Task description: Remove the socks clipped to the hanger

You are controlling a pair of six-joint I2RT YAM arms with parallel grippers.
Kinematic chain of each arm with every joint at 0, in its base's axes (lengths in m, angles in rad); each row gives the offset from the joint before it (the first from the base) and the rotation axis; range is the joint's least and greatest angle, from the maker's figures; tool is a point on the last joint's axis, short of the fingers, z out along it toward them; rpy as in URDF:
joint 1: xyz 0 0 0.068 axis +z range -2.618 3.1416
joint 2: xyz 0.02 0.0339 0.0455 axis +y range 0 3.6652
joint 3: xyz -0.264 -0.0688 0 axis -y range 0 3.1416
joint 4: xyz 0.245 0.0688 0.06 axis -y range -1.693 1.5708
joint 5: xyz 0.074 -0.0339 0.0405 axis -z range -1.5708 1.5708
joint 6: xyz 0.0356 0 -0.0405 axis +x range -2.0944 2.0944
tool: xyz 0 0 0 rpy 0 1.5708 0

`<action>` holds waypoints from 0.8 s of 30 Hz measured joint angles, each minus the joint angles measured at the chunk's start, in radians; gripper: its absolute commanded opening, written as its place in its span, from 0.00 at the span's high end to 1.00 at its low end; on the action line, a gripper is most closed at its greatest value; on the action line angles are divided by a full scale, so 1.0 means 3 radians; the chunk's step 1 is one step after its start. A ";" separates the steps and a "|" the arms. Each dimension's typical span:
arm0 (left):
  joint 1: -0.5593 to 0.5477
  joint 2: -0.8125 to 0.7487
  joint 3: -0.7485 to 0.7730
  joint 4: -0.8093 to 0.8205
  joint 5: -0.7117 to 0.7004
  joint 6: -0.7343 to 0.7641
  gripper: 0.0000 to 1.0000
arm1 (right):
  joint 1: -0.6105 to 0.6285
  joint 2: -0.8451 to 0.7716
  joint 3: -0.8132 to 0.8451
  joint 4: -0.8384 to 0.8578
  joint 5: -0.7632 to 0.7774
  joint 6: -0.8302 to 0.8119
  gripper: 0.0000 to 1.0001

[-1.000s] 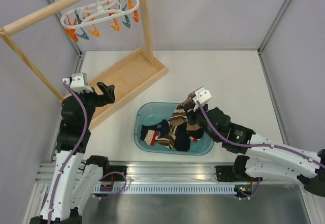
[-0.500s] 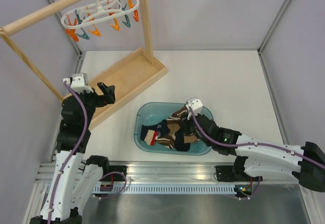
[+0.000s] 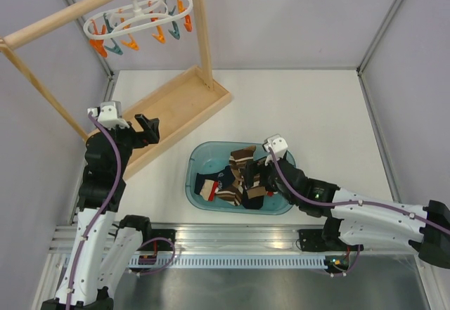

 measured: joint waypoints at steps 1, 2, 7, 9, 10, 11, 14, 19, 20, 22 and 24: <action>0.0000 0.0001 0.0000 0.0000 0.0001 0.0000 0.00 | 0.0000 -0.0028 0.0001 -0.0019 0.0046 -0.0009 0.02; 0.0000 0.0006 0.0000 0.0000 0.0004 0.0000 0.00 | 0.0000 -0.0057 0.0001 -0.0046 0.0088 -0.0034 0.02; -0.0001 0.0076 0.0001 0.0000 0.0041 0.0001 0.00 | -0.0212 -0.0151 0.0027 -0.0225 0.0183 -0.0198 0.02; -0.0001 0.0121 0.0001 -0.0001 0.0062 0.0001 0.00 | -0.0472 -0.0179 0.0053 -0.0259 0.0136 -0.0272 0.02; -0.0001 0.0131 0.0001 -0.0001 0.0070 0.0001 0.00 | -0.0637 -0.0189 0.0075 -0.0281 0.0086 -0.0317 0.02; -0.0001 0.0154 0.0001 -0.0013 0.0089 0.0001 0.00 | -0.0916 -0.0202 0.0123 -0.0296 0.0023 -0.0385 0.02; -0.0018 0.0134 0.0001 -0.0034 0.0088 0.0001 0.00 | -0.1385 -0.0217 0.0193 -0.0309 -0.0233 -0.0512 0.02; -0.0038 0.0084 0.0001 -0.0037 0.0055 0.0001 0.00 | -0.2747 -0.0258 0.0249 -0.0296 -0.0927 -0.0613 0.02; -0.0042 0.0079 0.0001 -0.0038 0.0050 0.0001 0.00 | -0.3007 -0.0268 0.0249 -0.0292 -0.1119 -0.0612 0.02; -0.0045 0.0078 0.0001 -0.0038 0.0028 0.0001 0.00 | -0.3474 -0.0272 0.0248 -0.0276 -0.1420 -0.0587 0.02; -0.0045 0.0078 0.0001 -0.0038 0.0005 0.0001 0.00 | -0.3794 -0.0277 0.0242 -0.0258 -0.1665 -0.0544 0.02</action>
